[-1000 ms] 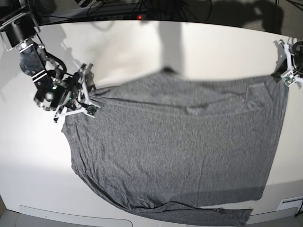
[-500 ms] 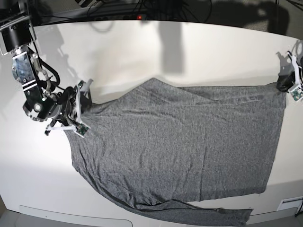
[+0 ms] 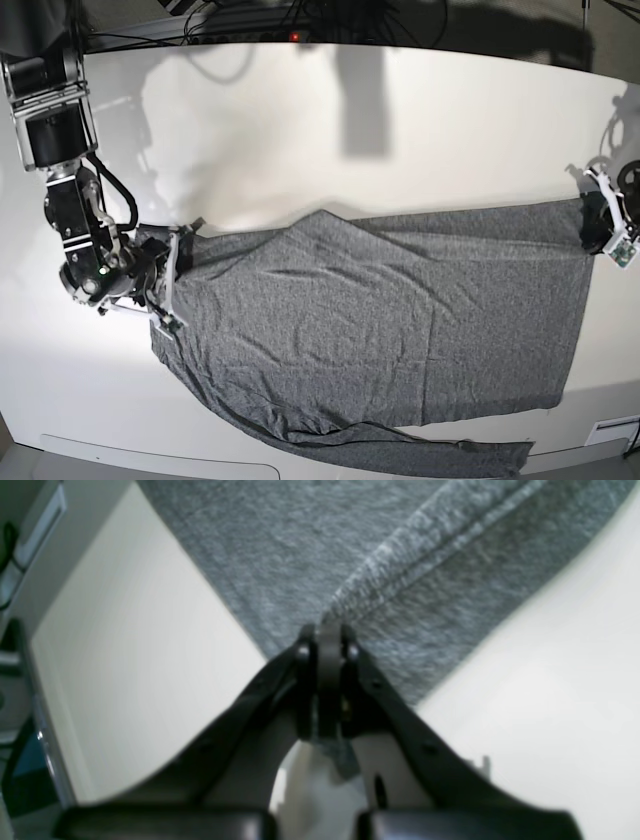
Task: Fold the T-shirt properly
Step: 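Drag the held edge with both grippers to straighten the shirt, then pull the held edge with both grippers toward the robot, flattening shirt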
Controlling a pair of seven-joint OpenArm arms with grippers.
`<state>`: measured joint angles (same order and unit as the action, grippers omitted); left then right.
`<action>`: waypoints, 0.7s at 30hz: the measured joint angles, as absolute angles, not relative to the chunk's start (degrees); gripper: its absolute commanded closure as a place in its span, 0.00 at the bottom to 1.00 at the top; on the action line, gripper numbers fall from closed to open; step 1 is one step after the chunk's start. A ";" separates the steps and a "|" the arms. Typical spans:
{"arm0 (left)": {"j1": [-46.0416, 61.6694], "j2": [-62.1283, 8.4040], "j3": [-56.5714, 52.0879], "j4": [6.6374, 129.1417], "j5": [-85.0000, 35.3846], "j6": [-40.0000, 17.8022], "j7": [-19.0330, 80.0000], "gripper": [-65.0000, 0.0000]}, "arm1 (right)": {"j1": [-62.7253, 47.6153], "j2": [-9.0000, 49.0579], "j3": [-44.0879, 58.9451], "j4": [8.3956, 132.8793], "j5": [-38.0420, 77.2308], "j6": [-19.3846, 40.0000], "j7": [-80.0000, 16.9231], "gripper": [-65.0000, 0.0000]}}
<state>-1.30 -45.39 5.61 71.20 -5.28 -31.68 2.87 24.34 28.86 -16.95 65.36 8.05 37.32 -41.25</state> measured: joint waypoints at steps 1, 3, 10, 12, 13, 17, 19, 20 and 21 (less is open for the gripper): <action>-2.37 -44.88 5.61 70.08 -4.93 -31.86 2.76 1.00 | 25.02 28.53 -16.91 64.47 7.57 37.30 -40.71 1.00; -4.12 -43.99 5.58 68.38 -4.93 -31.68 2.44 1.00 | 25.89 28.10 -16.91 63.11 7.46 37.30 -39.57 1.00; -8.01 -40.03 5.50 63.57 3.42 -31.83 -1.28 1.00 | 26.68 27.14 -16.91 61.47 4.97 36.12 -36.47 1.00; -8.75 -39.13 5.50 62.15 4.10 -31.77 -1.32 1.00 | 26.74 26.50 -16.91 61.47 3.05 35.16 -35.31 1.00; -8.93 -38.70 5.50 61.73 4.51 -31.64 -1.32 1.00 | 26.76 26.26 -16.91 61.47 2.44 34.70 -34.74 1.00; -9.04 -37.10 5.39 60.71 6.98 -31.73 -1.67 1.00 | 26.79 26.24 -16.91 61.47 -0.84 32.73 -32.29 1.00; -9.06 -36.86 5.39 60.69 7.09 -31.88 -1.78 1.00 | 26.79 26.37 -16.91 61.47 -1.56 32.71 -31.20 1.00; -9.26 -36.80 5.39 60.69 7.07 -31.83 -1.78 1.00 | 26.79 26.39 -16.91 61.47 -1.65 32.71 -30.63 1.00; -9.39 -36.77 5.39 60.69 7.05 -31.70 -1.78 1.00 | 26.79 26.35 -16.91 61.47 -2.57 32.75 -30.20 1.00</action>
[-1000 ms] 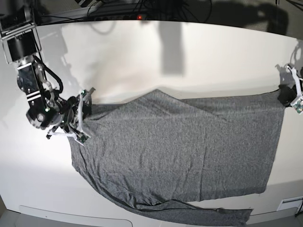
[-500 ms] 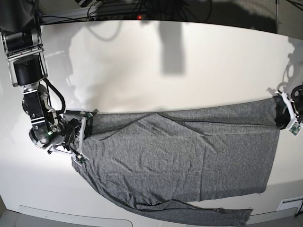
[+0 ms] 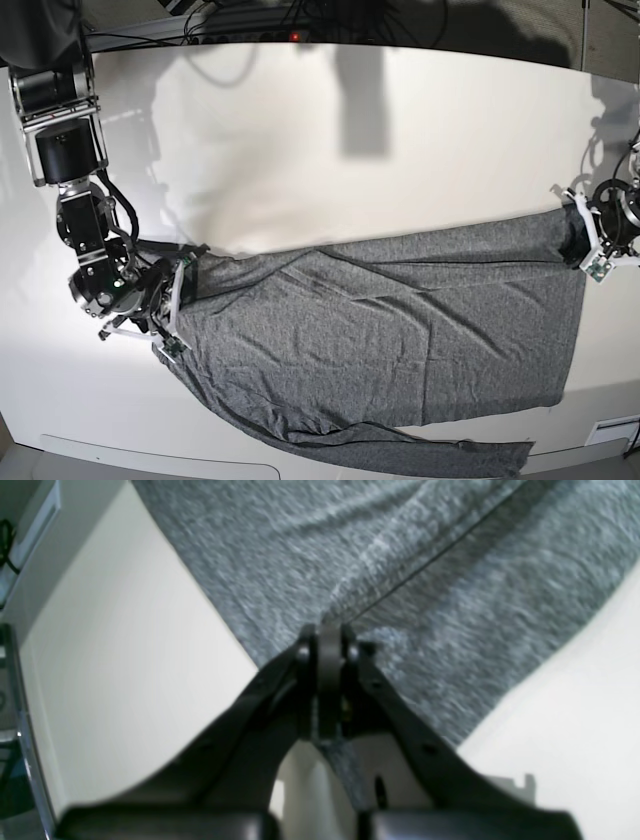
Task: Fold the T-shirt properly
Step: 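Pull the held edge with both grippers toward the robot, flattening shirt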
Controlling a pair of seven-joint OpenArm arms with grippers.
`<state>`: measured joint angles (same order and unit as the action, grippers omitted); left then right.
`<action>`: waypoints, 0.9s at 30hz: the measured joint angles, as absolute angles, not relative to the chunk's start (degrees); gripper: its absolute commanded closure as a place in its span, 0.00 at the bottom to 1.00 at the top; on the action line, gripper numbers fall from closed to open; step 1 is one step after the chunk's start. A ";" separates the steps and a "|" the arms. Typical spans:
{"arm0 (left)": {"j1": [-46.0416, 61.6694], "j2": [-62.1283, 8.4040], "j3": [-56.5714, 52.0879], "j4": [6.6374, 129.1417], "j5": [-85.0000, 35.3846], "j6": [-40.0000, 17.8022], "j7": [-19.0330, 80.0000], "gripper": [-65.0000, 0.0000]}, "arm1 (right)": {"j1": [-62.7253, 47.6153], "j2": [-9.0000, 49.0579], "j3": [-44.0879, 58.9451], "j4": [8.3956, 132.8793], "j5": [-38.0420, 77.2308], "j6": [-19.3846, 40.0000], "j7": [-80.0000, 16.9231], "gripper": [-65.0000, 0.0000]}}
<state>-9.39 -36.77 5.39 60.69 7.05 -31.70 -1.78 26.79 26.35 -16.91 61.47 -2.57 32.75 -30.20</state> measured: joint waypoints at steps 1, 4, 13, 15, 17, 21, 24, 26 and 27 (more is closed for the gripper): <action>-9.41 -36.80 5.39 60.69 7.05 -31.68 -2.09 1.00 | 26.79 26.30 -16.91 61.47 -2.90 32.71 -30.22 1.00; -9.37 -36.80 5.39 60.69 7.07 -31.68 -2.20 0.90 | 26.79 26.35 -16.91 61.47 -2.92 32.73 -30.24 0.77; -9.80 -37.01 5.17 60.69 -2.72 -26.72 3.75 0.69 | 28.64 26.44 -16.91 61.49 -1.67 25.69 -29.82 0.56; -10.44 -37.17 4.82 60.73 -10.61 -26.74 6.09 0.70 | 29.28 26.55 -16.91 61.98 3.55 25.65 -30.50 0.61; -11.05 -37.36 4.80 60.77 -19.00 -26.79 8.36 0.77 | 29.34 26.46 -16.91 62.83 8.10 25.69 -32.73 0.71; -11.11 -37.47 4.73 60.80 -30.30 -26.72 14.55 1.00 | 29.19 26.37 -16.91 63.22 11.14 25.69 -38.76 1.00; -10.31 -37.43 4.73 60.80 -34.33 -26.74 15.42 1.00 | 28.29 26.57 -16.91 63.22 11.16 25.67 -39.75 1.00; -9.93 -37.08 4.73 60.80 -34.83 -26.65 15.40 1.00 | 27.09 26.63 -16.91 63.22 10.79 25.67 -37.01 1.00; -9.67 -36.64 4.67 60.80 -35.16 -25.87 15.27 1.00 | 26.55 26.57 -16.91 63.09 10.02 25.65 -35.62 1.00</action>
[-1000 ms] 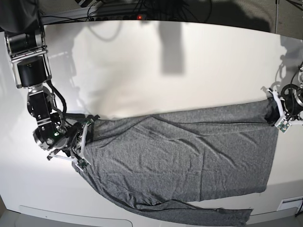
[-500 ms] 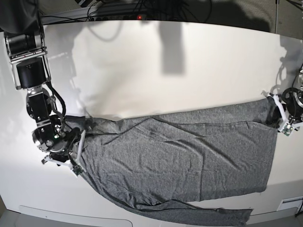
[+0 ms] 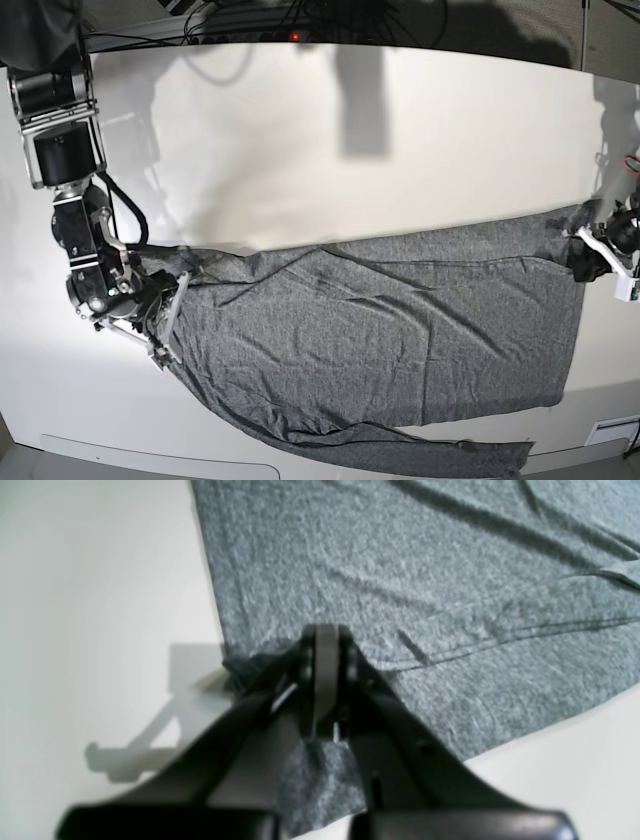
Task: Fold the T-shirt properly
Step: 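Pull the held edge with both grippers toward the robot, flattening shirt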
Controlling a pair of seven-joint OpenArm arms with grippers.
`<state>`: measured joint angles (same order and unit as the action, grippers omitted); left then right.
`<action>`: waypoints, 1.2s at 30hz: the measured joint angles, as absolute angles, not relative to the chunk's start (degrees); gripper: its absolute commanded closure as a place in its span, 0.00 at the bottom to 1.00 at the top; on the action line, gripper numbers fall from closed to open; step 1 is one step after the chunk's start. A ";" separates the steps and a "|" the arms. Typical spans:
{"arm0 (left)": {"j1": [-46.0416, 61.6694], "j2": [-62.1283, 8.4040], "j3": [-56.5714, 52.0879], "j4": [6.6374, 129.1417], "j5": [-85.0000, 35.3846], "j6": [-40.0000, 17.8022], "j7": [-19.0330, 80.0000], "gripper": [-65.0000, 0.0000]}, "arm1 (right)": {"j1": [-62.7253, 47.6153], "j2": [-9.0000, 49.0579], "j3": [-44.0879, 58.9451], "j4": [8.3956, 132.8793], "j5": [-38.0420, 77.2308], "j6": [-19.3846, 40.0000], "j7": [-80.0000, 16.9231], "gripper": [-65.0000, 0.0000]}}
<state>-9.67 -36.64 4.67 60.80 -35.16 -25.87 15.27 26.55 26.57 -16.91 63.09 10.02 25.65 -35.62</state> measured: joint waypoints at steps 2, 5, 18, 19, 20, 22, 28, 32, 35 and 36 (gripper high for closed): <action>-9.45 -34.50 4.49 60.71 -35.59 -24.27 15.25 1.00 | 26.04 26.24 -16.91 61.10 8.88 25.34 -33.10 1.00; -9.32 -30.33 4.60 59.66 -35.64 -19.07 15.18 1.00 | 26.04 26.04 -16.91 56.21 8.75 25.08 -30.48 1.00; -7.29 -27.94 4.51 58.96 -35.97 -18.02 18.09 1.00 | 24.12 26.04 -16.47 49.63 10.41 24.38 -25.28 1.00; -6.42 -28.12 4.43 59.11 -36.32 -18.24 17.89 1.00 | 23.59 26.04 -16.47 50.06 10.41 24.25 -25.23 1.00; -5.61 -28.47 4.34 59.16 -36.47 -18.41 16.73 1.00 | 22.76 26.02 -16.47 50.76 10.13 24.23 -24.69 1.00; -4.23 -29.02 4.10 59.40 -36.95 -18.46 16.38 1.00 | 20.43 26.11 -16.38 53.34 9.17 24.23 -23.57 1.00; 0.03 -30.48 0.40 59.68 -37.12 -20.62 14.76 1.00 | 10.68 27.99 -16.32 65.60 9.23 22.17 -24.53 1.00; 4.34 -30.68 -5.30 59.70 -37.32 -28.97 14.79 1.00 | 4.34 29.17 -16.29 72.82 9.15 18.81 -27.27 1.00; 7.92 -30.74 -9.28 60.07 -37.43 -32.08 15.05 1.00 | -0.58 30.30 -16.23 77.69 8.67 16.58 -28.10 1.00; 9.19 -30.68 -10.59 60.05 -37.56 -33.15 14.81 1.00 | -2.48 30.63 -16.23 79.42 8.54 15.75 -27.97 1.00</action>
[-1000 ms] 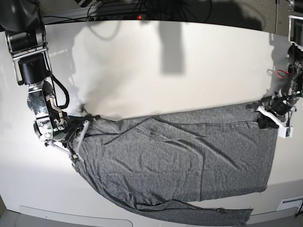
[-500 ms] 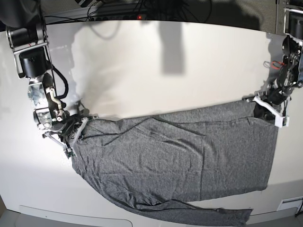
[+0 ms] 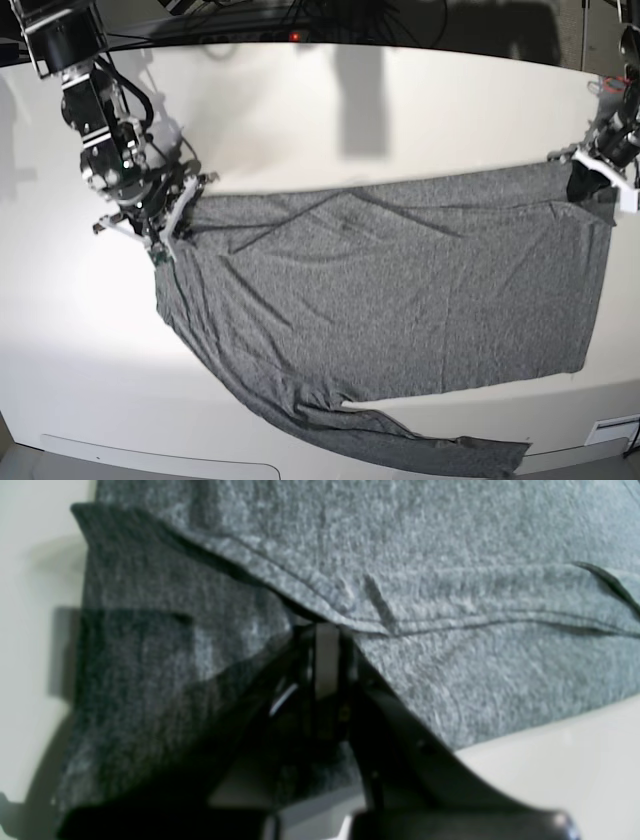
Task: Fold the T-shirt properly
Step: 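Pull the held edge with both grippers toward the robot, flattening shirt, then release the shirt and move both grippers to the hem corners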
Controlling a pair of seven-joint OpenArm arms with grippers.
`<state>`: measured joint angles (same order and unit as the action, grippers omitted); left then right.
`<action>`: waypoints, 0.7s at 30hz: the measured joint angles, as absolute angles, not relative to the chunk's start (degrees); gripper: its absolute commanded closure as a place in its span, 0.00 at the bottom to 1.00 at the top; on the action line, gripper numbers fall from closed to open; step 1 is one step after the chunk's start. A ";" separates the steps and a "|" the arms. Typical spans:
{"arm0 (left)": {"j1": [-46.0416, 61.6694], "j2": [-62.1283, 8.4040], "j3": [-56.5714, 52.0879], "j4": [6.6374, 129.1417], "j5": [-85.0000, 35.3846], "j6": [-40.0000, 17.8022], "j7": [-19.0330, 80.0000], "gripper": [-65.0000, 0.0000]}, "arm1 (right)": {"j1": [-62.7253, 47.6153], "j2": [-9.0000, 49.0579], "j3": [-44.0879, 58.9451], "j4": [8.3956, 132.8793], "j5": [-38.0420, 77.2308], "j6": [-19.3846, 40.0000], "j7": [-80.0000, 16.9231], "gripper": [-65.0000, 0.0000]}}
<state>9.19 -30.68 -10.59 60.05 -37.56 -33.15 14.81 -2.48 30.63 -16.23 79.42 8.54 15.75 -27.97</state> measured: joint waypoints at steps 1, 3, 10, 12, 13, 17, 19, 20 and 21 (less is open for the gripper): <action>10.48 -30.63 -11.86 60.10 -37.87 -33.98 14.44 1.00 | -4.34 30.98 -16.23 81.06 8.49 14.70 -27.88 1.00; 12.64 -30.63 -14.26 60.01 -38.02 -36.34 14.22 1.00 | -7.66 31.46 -16.21 84.27 7.14 13.26 -28.05 1.00; 18.50 -30.79 -19.16 60.23 -38.96 -41.12 14.02 1.00 | -20.29 31.44 -16.45 95.33 -1.83 4.71 -29.87 1.00; 20.53 -30.79 -19.51 61.17 -39.27 -41.15 13.47 1.00 | -23.40 31.44 -16.47 97.30 -3.09 3.18 -30.06 1.00; 21.61 -30.81 -19.53 62.00 -39.42 -41.06 13.45 1.00 | -24.88 31.42 -16.45 98.10 -4.16 2.98 -30.06 1.00; 25.82 -31.09 -19.53 66.65 -38.74 -40.69 13.76 1.00 | -29.58 31.44 -15.38 100.05 -4.38 2.20 -29.21 1.00; 27.62 -31.05 -19.51 69.10 -38.35 -40.49 14.39 1.00 | -31.55 31.44 -14.15 100.62 -4.38 2.13 -28.38 1.00; 28.27 -30.94 -19.51 70.39 -37.85 -40.47 15.14 1.00 | -32.49 31.44 -13.45 100.99 -4.36 2.13 -28.38 1.00; 28.88 -30.94 -19.44 71.64 -37.43 -40.45 15.29 1.00 | -33.32 31.42 -12.67 101.34 -4.25 2.13 -28.53 1.00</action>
<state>28.88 -30.94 -19.44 71.64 -37.43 -40.45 15.29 -33.32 31.42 -12.67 101.34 -4.25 2.13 -28.53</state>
